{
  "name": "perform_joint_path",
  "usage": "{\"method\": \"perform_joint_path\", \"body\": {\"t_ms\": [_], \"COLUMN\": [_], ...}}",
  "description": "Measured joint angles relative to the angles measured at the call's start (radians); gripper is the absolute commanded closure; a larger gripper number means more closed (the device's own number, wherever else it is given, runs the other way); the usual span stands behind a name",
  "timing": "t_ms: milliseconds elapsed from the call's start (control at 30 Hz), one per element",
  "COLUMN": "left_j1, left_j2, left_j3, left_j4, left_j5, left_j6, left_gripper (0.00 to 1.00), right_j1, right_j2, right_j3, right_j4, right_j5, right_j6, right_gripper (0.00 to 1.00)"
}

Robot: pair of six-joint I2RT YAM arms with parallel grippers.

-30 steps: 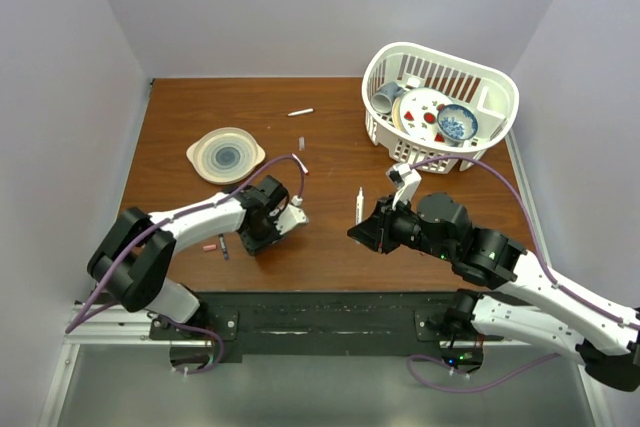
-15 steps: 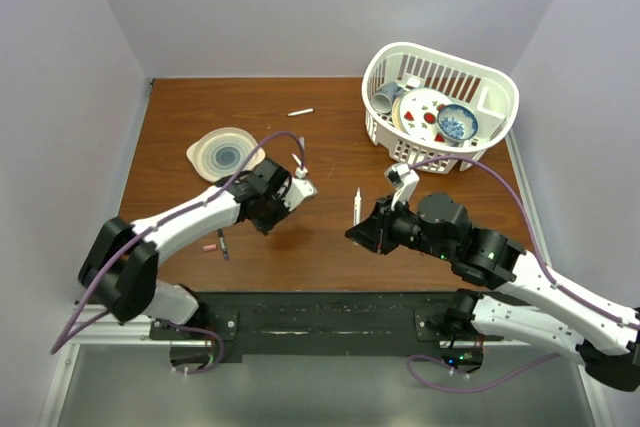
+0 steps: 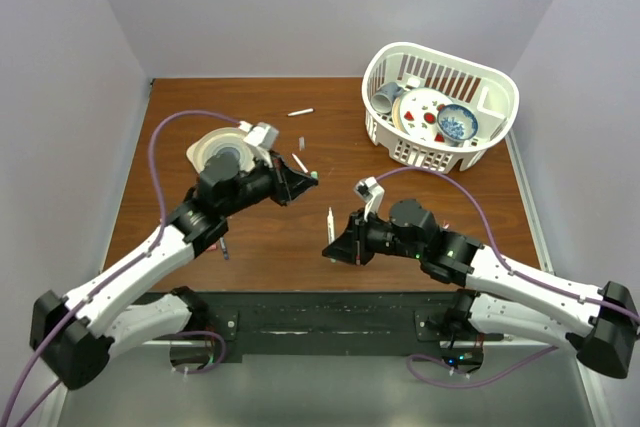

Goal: Insert the pens into the pen caps

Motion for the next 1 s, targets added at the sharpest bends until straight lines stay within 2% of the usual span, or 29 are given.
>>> {"method": "perform_joint_path", "body": {"t_ms": [200,300,400,567,767,1000], "left_j1": [0.0,0.0,0.0,0.0,0.0,0.0], "left_j2": [-0.193,-0.225,-0.222,-0.22,-0.217,-0.198], "left_j3": [-0.159,-0.265,-0.343,-0.367,-0.367,-0.367], "left_j4": [0.259,0.397,0.465,0.52,0.586,0.592], "left_j5": [-0.039,-0.045,-0.041,-0.039,-0.002,0.025], "left_j6": [-0.283,-0.406,-0.491,-0.546,-0.55,-0.546], "left_gripper": [1.0,1.0,1.0,1.0,1.0,1.0], "right_j1": [0.0,0.0,0.001,0.001,0.001,0.001], "right_j2": [0.008,0.027,0.058,0.09,0.108,0.117], "right_j3": [-0.005,-0.002,0.007,0.025,0.055,0.064], "right_j4": [0.066,0.098,0.113,0.119,0.121,0.126], "right_j5": [-0.022,-0.04,-0.056,-0.082,-0.107,-0.123], "right_j6": [0.011,0.012,0.019,0.029,0.037,0.042], "right_gripper": [1.0,1.0,1.0,1.0,1.0,1.0]}}
